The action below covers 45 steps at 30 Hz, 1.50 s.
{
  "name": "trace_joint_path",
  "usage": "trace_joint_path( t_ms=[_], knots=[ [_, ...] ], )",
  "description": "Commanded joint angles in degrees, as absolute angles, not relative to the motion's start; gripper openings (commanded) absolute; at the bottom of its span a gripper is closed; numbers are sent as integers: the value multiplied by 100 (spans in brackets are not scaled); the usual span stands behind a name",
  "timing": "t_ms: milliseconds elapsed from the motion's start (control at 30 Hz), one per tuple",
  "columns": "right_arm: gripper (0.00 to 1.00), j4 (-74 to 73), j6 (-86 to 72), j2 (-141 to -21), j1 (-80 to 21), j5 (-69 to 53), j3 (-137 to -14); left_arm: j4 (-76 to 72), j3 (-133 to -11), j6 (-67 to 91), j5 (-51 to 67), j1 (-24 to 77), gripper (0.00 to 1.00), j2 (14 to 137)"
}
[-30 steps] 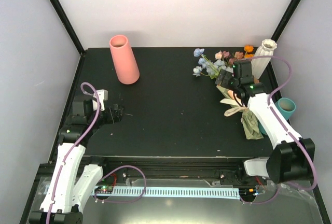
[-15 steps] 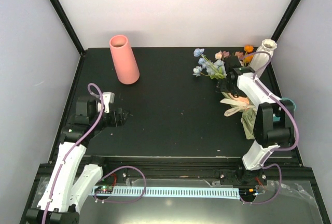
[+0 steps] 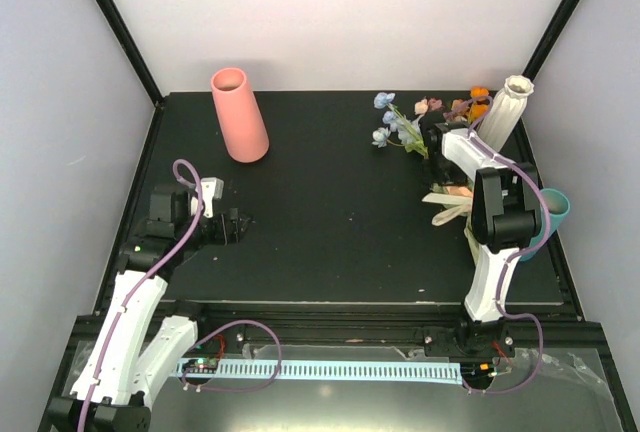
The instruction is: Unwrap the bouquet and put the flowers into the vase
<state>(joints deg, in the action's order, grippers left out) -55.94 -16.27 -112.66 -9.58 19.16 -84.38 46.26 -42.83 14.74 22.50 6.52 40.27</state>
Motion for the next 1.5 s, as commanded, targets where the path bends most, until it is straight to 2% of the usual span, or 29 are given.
trace_joint_path(
  t_ms=[0, 67, 200, 467, 633, 700, 867, 1000, 1200, 1333, 1467],
  knots=[
    [54, -5765, -1471, -11323, -971, 1842, -8573, 4668, -4314, 1419, 2134, 708, 83, 4039],
    [39, -5802, -1497, -11327, -982, 1642, -8633, 4674, -4315, 1423, 2088, 708, 83, 4030],
    [29, -5937, -1698, -11314, -1066, 1172, -8864, 4665, -4306, 1440, 2053, 722, 83, 4042],
    [31, -6000, -3084, -11435, -1293, -428, -9458, 4659, -4296, 1485, 1966, 721, 83, 3964],
    [32, -6256, -3353, -11846, -1709, -689, -10334, 4658, -4289, 1503, 1934, 721, 82, 3947],
    [38, -6491, -3206, -11946, -1818, -670, -10700, 4672, -4289, 1503, 1917, 724, 82, 3946],
    [77, -6671, -2662, -11439, -1815, 176, -10471, 4678, -4293, 1516, 1865, 732, 82, 3923],
    [98, -6686, -2146, -10868, -1813, 1409, -9924, 4667, -4284, 1529, 1861, 732, 82, 3910],
    [100, -6618, -1691, -10850, -1672, 2365, -9292, 4650, -4280, 1520, 1936, 738, 82, 3946],
    [100, -6604, -1546, -11256, -1644, 2132, -9329, 4650, -4280, 1512, 1970, 751, 82, 3983],
    [91, -6575, -1491, -11610, -1639, 1921, -9431, 4658, -4289, 1507, 1967, 758, 82, 3999]
  ],
)
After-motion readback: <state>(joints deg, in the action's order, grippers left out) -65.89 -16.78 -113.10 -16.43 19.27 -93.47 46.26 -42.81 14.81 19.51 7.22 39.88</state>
